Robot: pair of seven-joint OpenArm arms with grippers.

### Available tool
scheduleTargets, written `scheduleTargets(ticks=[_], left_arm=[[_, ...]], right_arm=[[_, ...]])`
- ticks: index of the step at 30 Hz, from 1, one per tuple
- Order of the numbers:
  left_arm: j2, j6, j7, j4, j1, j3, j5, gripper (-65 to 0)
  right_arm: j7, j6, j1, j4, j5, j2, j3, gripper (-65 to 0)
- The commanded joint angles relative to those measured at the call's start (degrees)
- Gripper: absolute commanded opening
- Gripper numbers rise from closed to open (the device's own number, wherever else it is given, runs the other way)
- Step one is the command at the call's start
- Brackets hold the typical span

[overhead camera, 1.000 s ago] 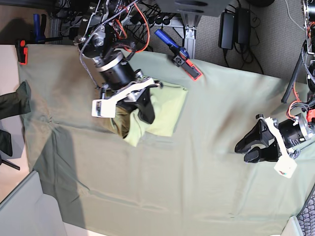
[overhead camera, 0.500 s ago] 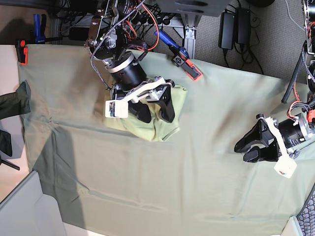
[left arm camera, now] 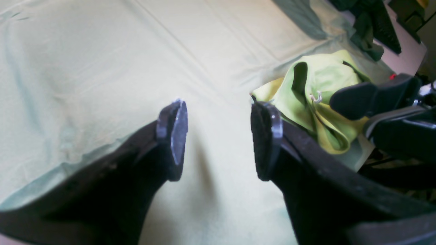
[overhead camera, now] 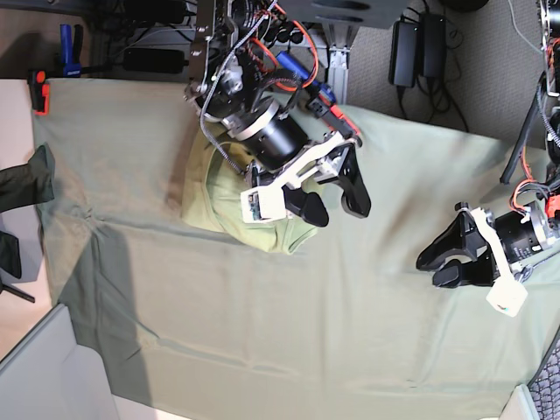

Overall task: Fold the T-shirt properly
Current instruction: 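Grasp the strip end with the right gripper and fold it over, then move the left gripper to the folded bundle and grasp its edge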

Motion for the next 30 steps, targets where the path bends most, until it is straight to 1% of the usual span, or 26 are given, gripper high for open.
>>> scheduleTargets(ticks=[1,3,4,5,6,7,8,9,10,11,13,15,18,20,23,24,26,28,30], left_arm=[[-0.8,-1.1,-0.8,1.0,-1.1,-0.4,-1.3,-31.9],[-0.8,-1.1,-0.8,1.0,-1.0,-0.4,-1.4,-31.9],[-0.8,-1.1,-0.5,1.2,-1.0,-0.4,-1.3,-32.2],[-0.8,-1.1,0.2,1.9,-0.9,-0.3,-1.3,-33.9],[-0.8,-1.1,0.9,3.3,-0.6,-0.1,-0.9,-39.1],[-1.0,-1.1,1.0,5.3,0.0,0.2,-0.3,-46.1],[-1.0,-1.1,0.9,7.9,0.8,0.8,0.2,-52.8],[-1.1,-1.1,0.6,10.9,1.5,1.8,0.7,-57.4],[-1.1,-1.1,0.1,14.0,2.1,3.2,1.9,-60.1],[-1.1,-1.1,-0.3,16.8,2.5,5.1,3.3,-61.1],[-1.1,-1.1,-1.1,20.7,2.6,10.1,6.6,-61.1],[-1.1,-1.1,-2.4,21.7,2.6,16.0,10.3,-61.2],[-0.9,-1.1,-5.6,21.3,2.6,25.6,19.0,-61.2],[0.2,-1.1,-8.0,21.0,2.3,31.1,25.5,-62.2],[2.5,-1.1,-10.4,20.0,1.9,36.6,32.5,-62.5],[3.5,-0.9,-11.1,19.5,1.9,37.7,33.6,-62.4],[5.9,0.6,-11.3,18.2,1.9,39.6,34.9,-62.4],[8.3,0.8,-12.0,16.7,1.6,39.9,36.4,-62.4],[10.1,1.0,-12.6,14.7,-0.5,39.8,37.8,-62.4]], right_arm=[[1.5,3.2,0.9,1.0,0.9,-0.2,-0.1,-24.8],[1.5,3.2,2.0,1.0,-0.9,-0.2,0.4,-25.0],[1.5,3.2,2.8,1.1,-2.3,-0.2,0.9,-28.1],[1.5,3.2,3.7,1.1,-4.0,-0.2,1.4,-36.5],[1.5,3.2,4.5,1.1,-5.8,-0.2,2.1,-48.3],[1.6,3.2,5.2,1.1,-7.3,-0.2,3.1,-61.5],[1.7,3.1,5.9,1.1,-8.5,-0.2,4.3,-65.0],[1.7,3.1,6.6,1.1,-9.6,-0.2,5.9,-65.0],[2.3,3.1,7.6,1.1,-10.0,-0.2,7.9,-65.0],[3.0,3.1,8.7,1.1,-10.1,-0.1,9.9,-65.0],[3.5,3.1,11.1,1.1,-10.1,-0.2,14.1,-65.0],[3.5,3.1,13.6,1.1,-10.1,-0.2,18.3,-65.0],[3.5,3.1,16.0,0.5,-10.3,0.2,24.0,-65.0],[3.7,3.1,17.2,-1.4,-10.2,1.4,26.7,-65.0],[4.7,3.1,19.4,-7.4,-10.2,4.3,27.9,-65.0],[4.7,3.1,20.0,-9.6,-10.2,5.4,27.9,-65.0],[4.7,3.1,20.6,-13.9,-10.2,7.3,27.9,-65.0],[4.7,3.1,20.7,-17.1,-10.0,9.0,27.9,-65.0],[4.7,3.1,20.9,-18.8,-9.0,10.4,27.9,-65.0]])
